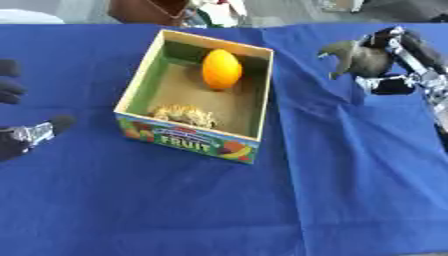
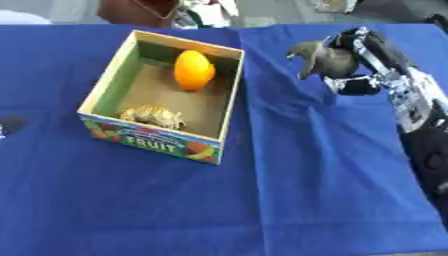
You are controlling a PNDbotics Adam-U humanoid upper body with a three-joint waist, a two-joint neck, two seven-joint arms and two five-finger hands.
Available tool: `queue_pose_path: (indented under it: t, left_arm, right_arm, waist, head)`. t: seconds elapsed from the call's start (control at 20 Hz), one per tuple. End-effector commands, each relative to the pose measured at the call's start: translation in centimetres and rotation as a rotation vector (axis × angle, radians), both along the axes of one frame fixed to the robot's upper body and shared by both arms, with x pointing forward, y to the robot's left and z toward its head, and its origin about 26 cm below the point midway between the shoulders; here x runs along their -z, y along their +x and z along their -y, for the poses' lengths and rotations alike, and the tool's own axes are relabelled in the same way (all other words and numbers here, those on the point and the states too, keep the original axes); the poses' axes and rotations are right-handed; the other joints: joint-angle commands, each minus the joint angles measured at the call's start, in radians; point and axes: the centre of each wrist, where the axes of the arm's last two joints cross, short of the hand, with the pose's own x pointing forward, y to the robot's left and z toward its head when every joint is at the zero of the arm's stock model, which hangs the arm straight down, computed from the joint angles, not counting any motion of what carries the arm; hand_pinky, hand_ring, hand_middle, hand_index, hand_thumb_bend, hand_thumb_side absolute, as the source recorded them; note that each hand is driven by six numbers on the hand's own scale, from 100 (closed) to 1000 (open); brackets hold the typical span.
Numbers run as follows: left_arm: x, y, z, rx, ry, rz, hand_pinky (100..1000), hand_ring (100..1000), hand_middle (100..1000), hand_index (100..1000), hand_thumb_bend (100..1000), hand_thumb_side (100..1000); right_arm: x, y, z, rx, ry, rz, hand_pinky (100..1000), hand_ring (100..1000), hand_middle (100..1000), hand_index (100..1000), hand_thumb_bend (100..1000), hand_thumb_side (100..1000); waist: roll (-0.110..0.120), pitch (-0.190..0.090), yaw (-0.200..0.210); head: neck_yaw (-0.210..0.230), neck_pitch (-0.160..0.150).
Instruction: Pick up objects on the table and place them in the box.
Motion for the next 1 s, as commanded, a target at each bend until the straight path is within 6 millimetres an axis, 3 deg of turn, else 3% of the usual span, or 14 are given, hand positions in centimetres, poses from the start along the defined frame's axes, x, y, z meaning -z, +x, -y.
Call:
queue_pose_path:
  t: [0.05, 0.25, 0.45, 1.0]
  left_arm:
    - [-0.4, -0.1, 0.0, 0.007, 0.02, 0.009, 615, 618, 656, 769, 853, 212]
    - [-0.3, -0.2, 0.2, 0.021, 0.019, 0.006, 616, 623, 657, 765, 852, 210]
    - [-0.2, -0.2, 0.4, 0.034, 0.011, 0.003, 616, 622, 656, 764, 851, 206]
    - [-0.2, -0.3, 1.2, 0.043, -0.048, 0.037, 611, 613, 645, 756, 849, 194]
  right_arm:
    - [-4.9, -0.1, -0.2, -0.039, -0.004, 0.088, 404, 382, 177, 372, 100, 100]
    - [-7.5, 0.4, -3.3, -0.127, -0.016, 0.115, 403, 377, 176, 367, 100, 100]
    - [-8.4, 1.0, -6.7, -0.196, -0.05, 0.105, 406, 379, 178, 368, 100, 100]
    - [-5.3, 2.2, -13.6, -0.269, -0.124, -0.002, 415, 395, 184, 381, 100, 100]
  waist:
    - [0.0, -0.027, 0.001]
    - [0.0, -0.035, 0.01]
    - [0.004, -0.042, 0.024]
    - [0.02, -0.042, 0.065]
  head:
    - [-0.004, 0.007]
    - [-0.017, 0.012]
    - [-0.03, 0.014]
    - [-0.065, 0.009]
